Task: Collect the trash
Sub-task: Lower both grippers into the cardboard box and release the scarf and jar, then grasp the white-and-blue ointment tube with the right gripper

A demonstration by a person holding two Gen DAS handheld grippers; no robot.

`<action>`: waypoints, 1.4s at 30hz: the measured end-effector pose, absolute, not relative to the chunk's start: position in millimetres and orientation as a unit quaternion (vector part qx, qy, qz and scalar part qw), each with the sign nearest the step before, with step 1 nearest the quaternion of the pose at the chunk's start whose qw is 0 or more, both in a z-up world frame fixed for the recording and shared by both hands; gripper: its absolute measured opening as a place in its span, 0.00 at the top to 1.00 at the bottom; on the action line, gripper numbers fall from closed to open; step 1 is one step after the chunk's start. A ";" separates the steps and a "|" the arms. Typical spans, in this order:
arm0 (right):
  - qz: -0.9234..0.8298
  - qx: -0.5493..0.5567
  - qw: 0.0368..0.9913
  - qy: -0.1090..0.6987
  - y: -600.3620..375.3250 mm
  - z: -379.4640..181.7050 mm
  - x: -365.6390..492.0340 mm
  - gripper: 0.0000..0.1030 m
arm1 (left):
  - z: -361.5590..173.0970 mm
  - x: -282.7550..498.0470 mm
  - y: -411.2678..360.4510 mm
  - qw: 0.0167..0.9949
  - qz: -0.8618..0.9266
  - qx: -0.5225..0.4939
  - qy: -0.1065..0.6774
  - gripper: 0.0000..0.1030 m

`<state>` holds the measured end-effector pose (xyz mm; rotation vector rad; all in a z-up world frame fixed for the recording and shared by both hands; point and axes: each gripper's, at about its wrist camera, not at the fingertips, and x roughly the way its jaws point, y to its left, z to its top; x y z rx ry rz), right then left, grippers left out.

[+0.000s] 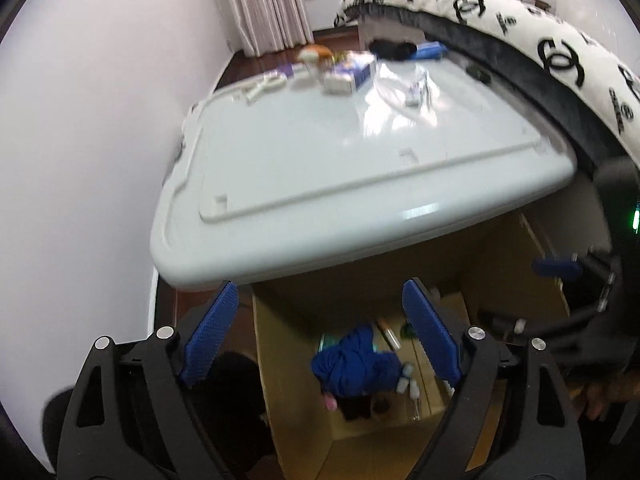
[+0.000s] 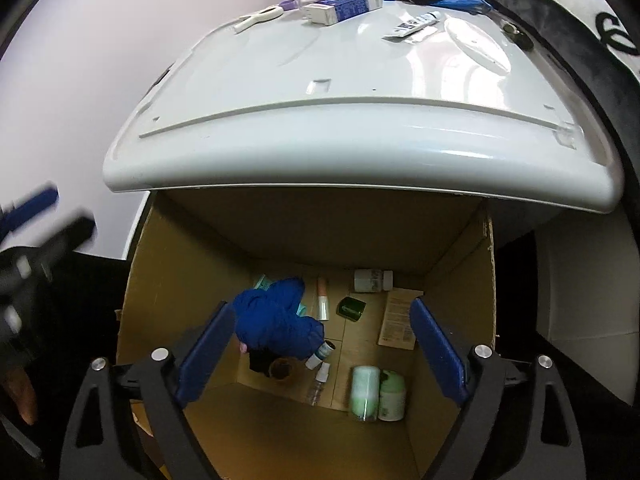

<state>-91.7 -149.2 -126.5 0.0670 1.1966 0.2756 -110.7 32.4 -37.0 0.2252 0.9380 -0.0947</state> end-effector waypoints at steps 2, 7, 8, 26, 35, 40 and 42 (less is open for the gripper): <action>0.126 0.029 0.818 0.560 -150.4 -126.5 -89.8 0.12 | -30.2 -99.8 31.2 0.889 -0.040 0.106 0.443 0.19; 0.111 0.042 0.818 0.562 -160.1 -130.2 -88.8 0.11 | -11.2 -73.6 25.7 0.901 -0.035 0.103 0.419 0.19; 0.106 0.044 0.819 0.562 -162.3 -130.0 -87.5 0.11 | -8.2 -68.9 24.8 0.903 -0.037 0.100 0.415 0.19; 0.016 0.020 0.871 0.491 -193.0 -66.3 154.2 0.51 | -15.3 24.3 34.0 0.915 -0.071 0.029 0.396 0.19; 0.044 0.127 0.839 0.527 -191.0 -97.1 216.8 0.53 | -8.7 26.5 48.6 0.912 -0.071 0.009 0.403 0.19; 0.019 0.108 0.831 0.545 -186.5 -100.8 232.8 0.53 | -8.2 26.5 52.8 0.911 -0.070 -0.002 0.407 0.19; 0.005 0.098 0.833 0.545 -184.8 -99.6 230.9 0.53 | -6.3 25.5 52.9 0.912 -0.070 -0.001 0.403 0.19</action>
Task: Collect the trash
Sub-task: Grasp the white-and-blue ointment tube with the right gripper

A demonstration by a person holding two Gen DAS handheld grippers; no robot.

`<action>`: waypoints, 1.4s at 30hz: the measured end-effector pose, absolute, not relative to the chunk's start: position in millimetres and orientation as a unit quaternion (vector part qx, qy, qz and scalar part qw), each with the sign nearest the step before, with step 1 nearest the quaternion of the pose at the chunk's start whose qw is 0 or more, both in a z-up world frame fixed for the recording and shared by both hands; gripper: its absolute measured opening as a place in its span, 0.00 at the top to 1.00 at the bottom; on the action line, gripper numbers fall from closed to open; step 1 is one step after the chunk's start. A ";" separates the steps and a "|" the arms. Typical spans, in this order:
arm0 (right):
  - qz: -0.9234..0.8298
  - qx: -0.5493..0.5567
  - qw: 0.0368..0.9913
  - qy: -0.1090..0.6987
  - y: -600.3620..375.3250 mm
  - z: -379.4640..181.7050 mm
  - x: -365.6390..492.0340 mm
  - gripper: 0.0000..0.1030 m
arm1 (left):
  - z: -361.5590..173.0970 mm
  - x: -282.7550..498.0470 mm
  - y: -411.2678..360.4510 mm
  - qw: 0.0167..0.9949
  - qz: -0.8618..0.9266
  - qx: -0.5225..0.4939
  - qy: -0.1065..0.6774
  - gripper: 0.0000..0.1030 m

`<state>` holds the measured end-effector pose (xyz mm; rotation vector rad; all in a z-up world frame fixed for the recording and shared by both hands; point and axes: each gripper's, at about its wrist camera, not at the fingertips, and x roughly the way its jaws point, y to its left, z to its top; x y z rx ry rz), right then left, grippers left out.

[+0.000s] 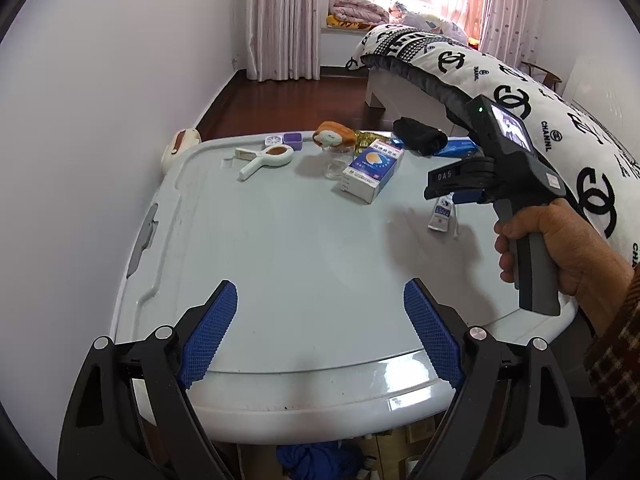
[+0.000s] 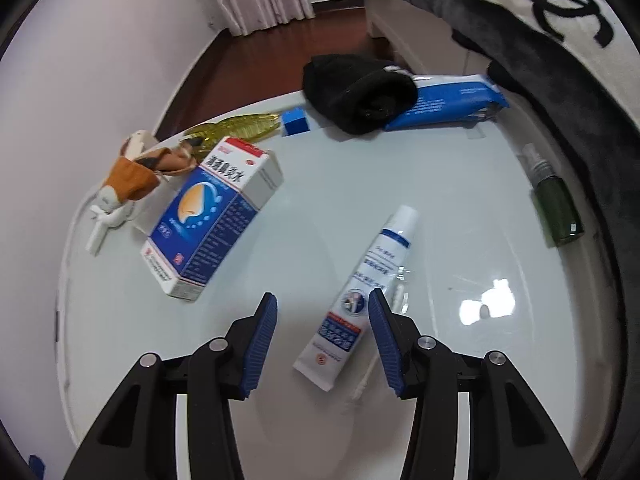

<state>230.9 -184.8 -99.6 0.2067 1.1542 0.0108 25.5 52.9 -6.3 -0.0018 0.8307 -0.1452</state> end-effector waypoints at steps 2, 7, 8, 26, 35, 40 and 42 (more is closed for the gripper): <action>-0.004 0.087 0.828 0.553 -182.6 -103.3 230.2 0.53 | -5.2 25.3 51.9 0.913 -0.073 0.000 0.402 0.19; -0.013 0.089 0.817 0.570 -181.4 -115.8 235.3 0.53 | -7.8 26.3 49.8 0.910 -0.075 0.003 0.409 0.19; -0.013 0.082 0.814 0.575 -179.2 -118.6 237.7 0.53 | -8.1 26.8 50.0 0.909 -0.074 0.002 0.410 0.19; 0.044 -0.049 0.842 0.536 -141.0 -116.5 223.5 0.77 | -7.7 30.4 57.9 0.903 -0.076 -0.028 0.422 0.19; 0.038 -0.015 0.845 0.533 -150.7 -118.1 232.6 0.56 | -10.4 31.0 53.8 0.901 -0.081 -0.025 0.426 0.19; 0.029 -0.054 0.850 0.524 -145.8 -123.5 240.0 0.57 | -13.2 33.8 52.1 0.898 -0.081 -0.021 0.433 0.19; 0.029 -0.048 0.848 0.527 -147.9 -124.4 240.6 0.70 | -13.2 34.1 53.1 0.897 -0.081 -0.025 0.434 0.19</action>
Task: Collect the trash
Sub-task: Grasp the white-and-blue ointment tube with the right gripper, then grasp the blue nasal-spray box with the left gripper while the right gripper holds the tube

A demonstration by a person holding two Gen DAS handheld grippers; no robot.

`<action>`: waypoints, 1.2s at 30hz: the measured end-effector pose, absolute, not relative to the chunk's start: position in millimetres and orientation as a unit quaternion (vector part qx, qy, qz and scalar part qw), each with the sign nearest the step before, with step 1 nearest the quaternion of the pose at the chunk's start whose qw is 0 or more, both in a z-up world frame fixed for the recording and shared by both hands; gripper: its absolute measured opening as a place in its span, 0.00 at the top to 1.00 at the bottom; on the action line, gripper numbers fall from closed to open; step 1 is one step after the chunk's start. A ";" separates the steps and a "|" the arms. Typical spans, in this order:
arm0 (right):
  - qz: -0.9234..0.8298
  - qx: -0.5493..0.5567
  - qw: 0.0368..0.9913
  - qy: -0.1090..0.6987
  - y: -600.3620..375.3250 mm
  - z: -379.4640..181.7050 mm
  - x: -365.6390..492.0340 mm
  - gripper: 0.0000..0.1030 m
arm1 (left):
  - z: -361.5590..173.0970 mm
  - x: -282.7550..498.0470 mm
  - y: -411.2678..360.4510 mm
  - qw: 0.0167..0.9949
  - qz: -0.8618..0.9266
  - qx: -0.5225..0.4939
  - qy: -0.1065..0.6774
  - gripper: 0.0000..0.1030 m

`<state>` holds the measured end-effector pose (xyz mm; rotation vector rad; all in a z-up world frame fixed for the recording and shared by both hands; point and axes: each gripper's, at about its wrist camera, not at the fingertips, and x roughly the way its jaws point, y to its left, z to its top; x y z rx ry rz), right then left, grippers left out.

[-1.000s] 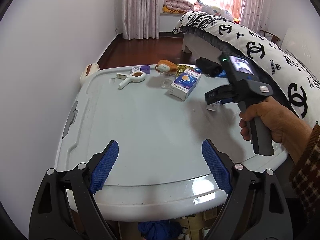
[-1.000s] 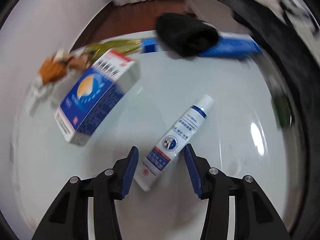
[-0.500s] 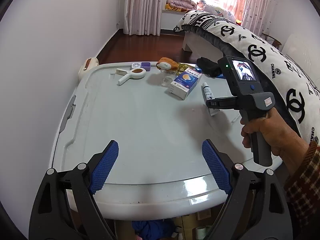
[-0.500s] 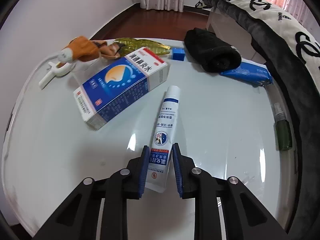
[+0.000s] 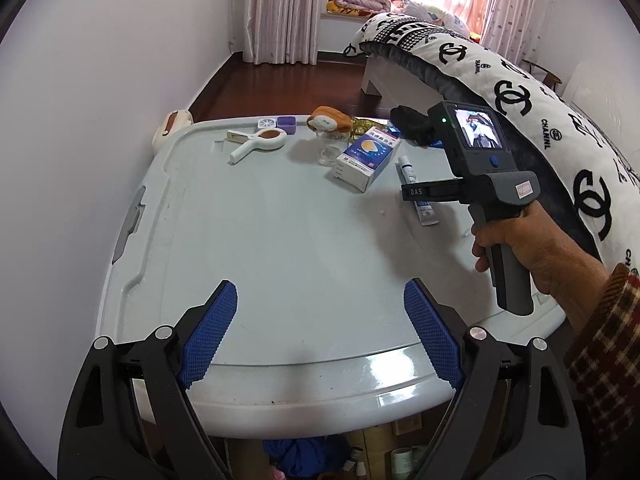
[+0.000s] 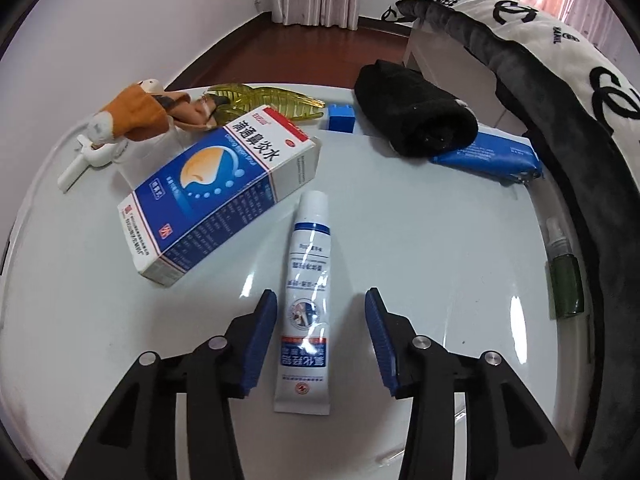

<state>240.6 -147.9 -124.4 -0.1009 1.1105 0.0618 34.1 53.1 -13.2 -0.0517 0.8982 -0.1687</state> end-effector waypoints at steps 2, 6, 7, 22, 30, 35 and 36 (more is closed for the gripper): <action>0.039 -0.043 0.840 0.539 -146.3 -123.7 240.4 0.79 | -13.1 34.0 53.4 0.897 -0.082 -0.029 0.433 0.19; 0.044 -0.040 0.837 0.544 -149.8 -121.6 237.5 0.79 | -14.0 33.5 51.6 0.898 -0.080 -0.024 0.432 0.19; 0.043 -0.044 0.840 0.539 -150.3 -120.6 234.1 0.79 | -14.5 34.1 51.3 0.898 -0.080 -0.023 0.433 0.19; 0.109 -0.033 0.892 0.438 -193.1 2.0 99.9 0.79 | -14.8 107.5 5.2 0.892 -0.213 -0.025 0.397 0.19; 0.110 0.009 0.901 0.420 -231.4 11.4 69.5 0.79 | -50.2 198.2 -26.0 0.883 -0.252 0.030 0.394 0.19; 0.117 0.018 0.900 0.418 -240.6 10.9 70.2 0.79 | -65.1 228.2 -47.5 0.870 -0.272 0.097 0.399 0.19; 0.120 0.018 0.900 0.418 -240.9 12.1 69.6 0.78 | -66.9 231.5 -49.2 0.868 -0.277 0.101 0.400 0.19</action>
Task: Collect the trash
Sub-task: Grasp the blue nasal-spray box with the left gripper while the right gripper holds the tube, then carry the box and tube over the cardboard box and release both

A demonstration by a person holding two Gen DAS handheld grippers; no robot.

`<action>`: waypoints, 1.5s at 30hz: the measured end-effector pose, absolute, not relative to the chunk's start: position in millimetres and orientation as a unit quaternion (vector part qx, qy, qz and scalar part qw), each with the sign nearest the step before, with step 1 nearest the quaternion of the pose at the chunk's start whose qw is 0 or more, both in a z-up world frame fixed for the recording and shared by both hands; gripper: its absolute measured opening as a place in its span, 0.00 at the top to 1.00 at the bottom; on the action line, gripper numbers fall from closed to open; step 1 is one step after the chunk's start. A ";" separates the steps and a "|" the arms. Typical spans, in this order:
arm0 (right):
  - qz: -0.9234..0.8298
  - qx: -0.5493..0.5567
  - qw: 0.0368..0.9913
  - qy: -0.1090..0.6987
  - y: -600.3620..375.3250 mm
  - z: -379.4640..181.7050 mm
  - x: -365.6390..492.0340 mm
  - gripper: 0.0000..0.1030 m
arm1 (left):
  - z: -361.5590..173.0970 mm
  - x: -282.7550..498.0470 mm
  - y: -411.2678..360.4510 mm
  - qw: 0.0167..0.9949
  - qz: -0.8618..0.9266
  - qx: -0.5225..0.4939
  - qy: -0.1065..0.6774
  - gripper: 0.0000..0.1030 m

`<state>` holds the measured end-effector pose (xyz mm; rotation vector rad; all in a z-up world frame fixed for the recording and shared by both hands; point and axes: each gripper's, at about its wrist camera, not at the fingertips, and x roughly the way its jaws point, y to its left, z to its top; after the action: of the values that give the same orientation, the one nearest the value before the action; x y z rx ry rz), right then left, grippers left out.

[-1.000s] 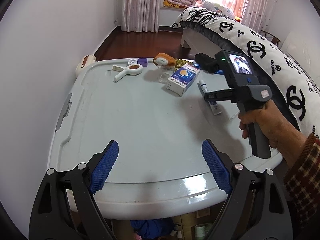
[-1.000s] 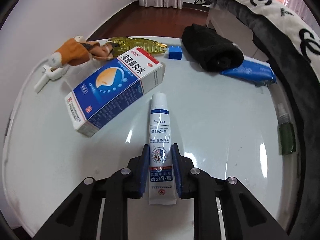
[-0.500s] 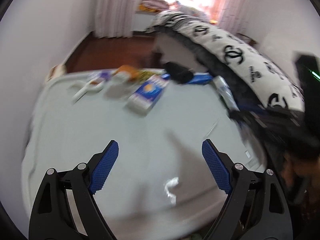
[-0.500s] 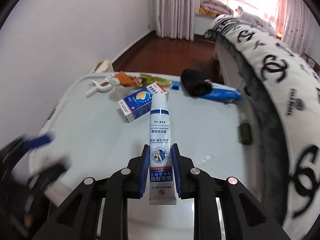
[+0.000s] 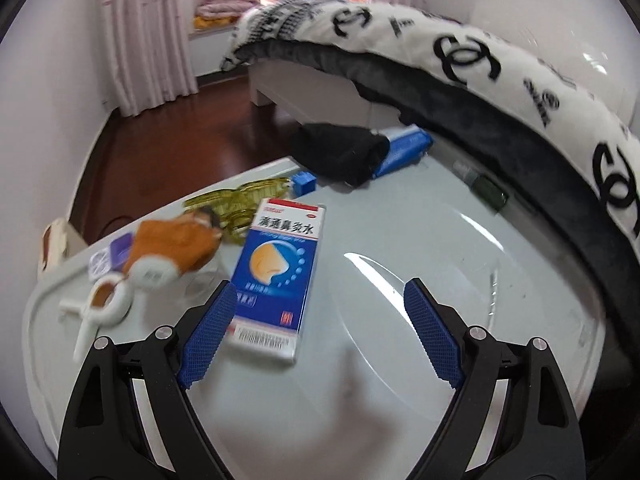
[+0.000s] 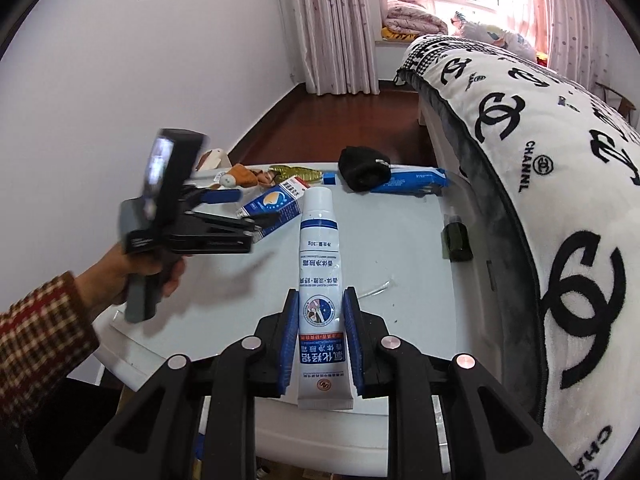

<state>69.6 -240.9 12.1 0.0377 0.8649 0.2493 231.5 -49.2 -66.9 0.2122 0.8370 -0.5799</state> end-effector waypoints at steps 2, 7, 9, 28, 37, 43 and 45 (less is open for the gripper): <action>0.125 0.020 0.901 0.414 -240.9 14.6 69.1 0.78 | -73.8 241.9 -55.0 0.864 -0.275 0.124 0.404 0.19; 0.138 0.023 0.900 0.412 -235.7 17.1 68.1 0.78 | -92.7 262.9 -64.3 0.857 -0.257 0.178 0.409 0.19; 0.142 0.020 0.902 0.408 -233.0 19.2 66.6 0.78 | -99.9 267.5 -68.5 0.850 -0.253 0.195 0.420 0.20; 0.129 0.009 0.915 0.383 -234.6 33.6 45.8 0.78 | -55.6 133.5 -40.0 0.867 -0.223 0.135 0.425 0.52; 0.160 0.026 0.885 0.436 -185.4 -15.1 -37.1 0.78 | -34.3 -40.6 24.1 0.881 -0.164 0.077 0.438 0.52; 0.167 0.028 0.823 0.542 -147.5 -97.5 -93.3 0.78 | -99.2 -103.5 27.2 0.820 -0.156 0.075 0.546 0.50; 0.160 0.020 0.800 0.579 -138.7 -125.5 -107.2 0.77 | -116.3 -113.7 20.5 0.803 -0.144 0.103 0.570 0.43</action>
<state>-107.2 -138.7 -125.5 0.0428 1.2415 0.3426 -113.7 20.5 -116.3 0.2210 1.2211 -0.3082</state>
